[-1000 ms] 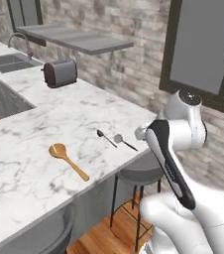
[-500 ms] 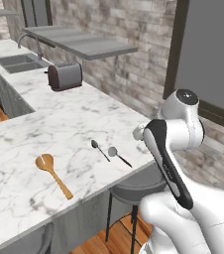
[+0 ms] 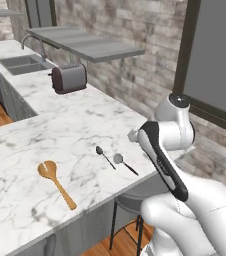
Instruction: Pick up the metallic utensils from the counter and place them in the open drawer. Make sure not to pick up any wooden utensils.
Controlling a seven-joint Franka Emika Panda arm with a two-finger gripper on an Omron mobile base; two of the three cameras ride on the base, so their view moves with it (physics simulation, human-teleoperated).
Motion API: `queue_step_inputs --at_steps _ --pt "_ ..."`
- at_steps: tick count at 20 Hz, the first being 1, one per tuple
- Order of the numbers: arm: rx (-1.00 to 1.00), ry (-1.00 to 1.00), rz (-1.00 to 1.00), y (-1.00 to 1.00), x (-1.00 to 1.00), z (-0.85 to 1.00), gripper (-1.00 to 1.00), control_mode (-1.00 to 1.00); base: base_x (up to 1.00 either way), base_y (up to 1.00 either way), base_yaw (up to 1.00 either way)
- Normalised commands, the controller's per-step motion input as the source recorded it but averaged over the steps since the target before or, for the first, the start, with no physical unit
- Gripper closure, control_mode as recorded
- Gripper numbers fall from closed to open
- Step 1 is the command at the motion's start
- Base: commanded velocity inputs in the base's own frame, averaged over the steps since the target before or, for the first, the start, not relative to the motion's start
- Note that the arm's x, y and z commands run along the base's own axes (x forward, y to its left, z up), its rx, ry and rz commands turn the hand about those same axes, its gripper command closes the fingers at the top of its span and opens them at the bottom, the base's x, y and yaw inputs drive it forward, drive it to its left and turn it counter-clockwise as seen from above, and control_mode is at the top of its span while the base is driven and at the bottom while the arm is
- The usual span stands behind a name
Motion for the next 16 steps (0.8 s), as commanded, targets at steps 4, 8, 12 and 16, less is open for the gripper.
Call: queue_step_inputs --at_steps 4,8,12,16 --pt "-0.02 0.06 0.15 -0.01 0.28 -0.56 -1.00 -1.00 0.00 0.00 0.00" --pt "-0.09 0.09 0.10 0.02 0.06 -0.57 -1.00 -1.00 0.00 0.00 0.00" --pt "-0.18 0.07 0.00 0.23 0.03 -0.61 -1.00 -1.00 0.00 0.00 0.00" --pt "-0.11 0.10 0.00 0.03 0.10 -0.50 -1.00 -1.00 0.00 0.00 0.00"
